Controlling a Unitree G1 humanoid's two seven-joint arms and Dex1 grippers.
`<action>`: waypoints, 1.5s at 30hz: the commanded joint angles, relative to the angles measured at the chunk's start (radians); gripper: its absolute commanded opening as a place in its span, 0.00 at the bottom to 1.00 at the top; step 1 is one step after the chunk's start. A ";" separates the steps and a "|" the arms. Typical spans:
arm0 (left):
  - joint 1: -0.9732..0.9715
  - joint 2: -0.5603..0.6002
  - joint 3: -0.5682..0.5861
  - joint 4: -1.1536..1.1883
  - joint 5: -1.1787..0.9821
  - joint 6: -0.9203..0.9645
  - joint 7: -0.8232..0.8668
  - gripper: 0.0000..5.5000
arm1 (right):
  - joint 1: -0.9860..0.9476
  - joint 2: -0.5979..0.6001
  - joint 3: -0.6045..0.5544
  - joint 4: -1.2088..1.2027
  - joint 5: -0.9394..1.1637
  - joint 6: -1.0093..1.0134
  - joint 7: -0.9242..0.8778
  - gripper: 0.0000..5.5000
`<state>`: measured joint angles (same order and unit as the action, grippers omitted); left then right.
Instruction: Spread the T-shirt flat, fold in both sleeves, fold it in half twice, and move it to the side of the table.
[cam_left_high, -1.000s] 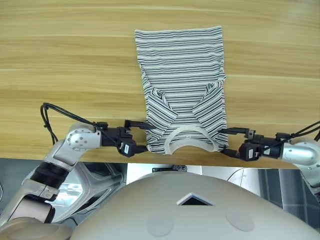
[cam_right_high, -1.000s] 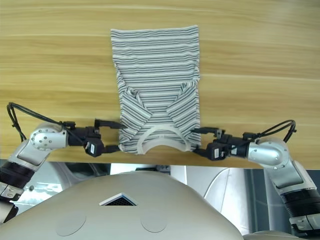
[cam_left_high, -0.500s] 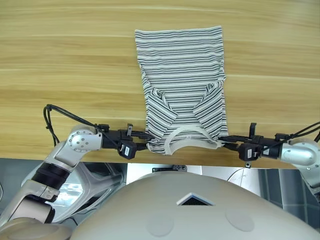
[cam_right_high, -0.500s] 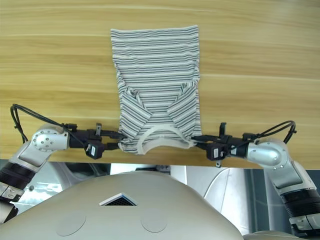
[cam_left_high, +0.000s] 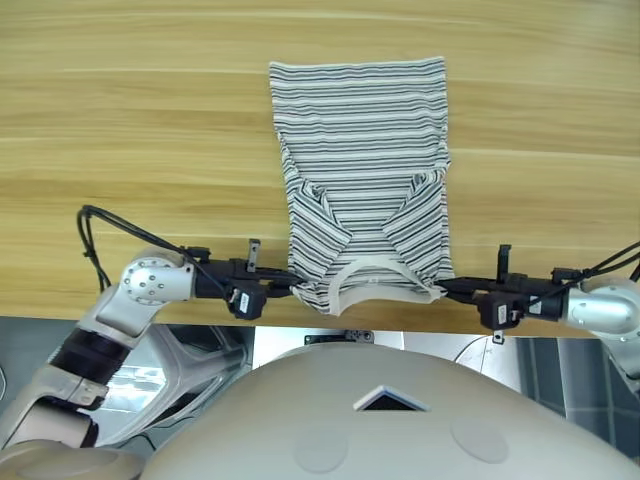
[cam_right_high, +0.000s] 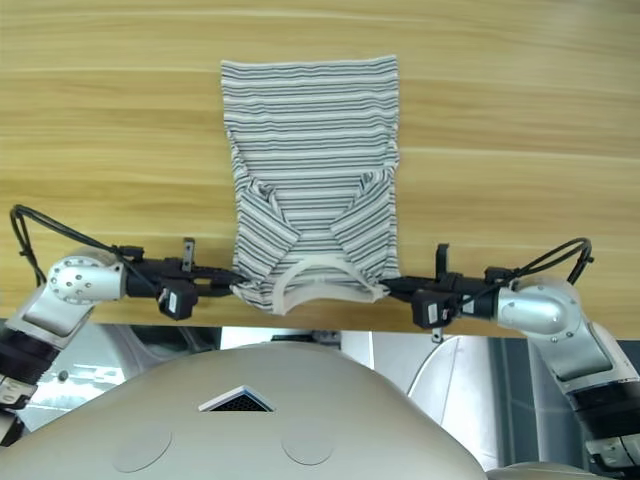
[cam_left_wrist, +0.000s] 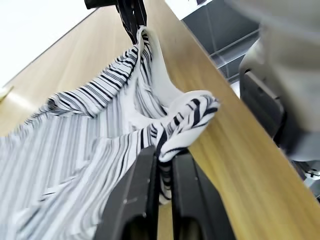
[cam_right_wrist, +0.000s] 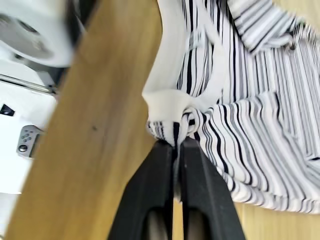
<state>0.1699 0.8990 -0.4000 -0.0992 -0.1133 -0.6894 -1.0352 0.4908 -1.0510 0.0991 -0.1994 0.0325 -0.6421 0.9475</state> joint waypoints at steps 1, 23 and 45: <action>0.048 0.080 0.061 -0.056 -0.063 -0.008 -0.028 0.07 | 0.064 -0.061 -0.054 -0.084 0.080 -0.044 0.038 0.00; 0.169 0.172 0.310 -0.171 -0.300 -0.004 -0.081 0.07 | 0.188 -0.059 -0.296 -0.226 0.345 -0.119 0.112 0.00; -0.399 -0.277 0.256 0.311 0.041 0.061 0.166 0.07 | -0.367 0.188 -0.174 0.036 0.092 0.247 -0.121 0.00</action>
<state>-0.1836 0.6468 -0.1248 0.1548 -0.1303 -0.6089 -0.8917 0.1693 -0.8804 -0.0954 -0.1931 0.1652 -0.4203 0.8483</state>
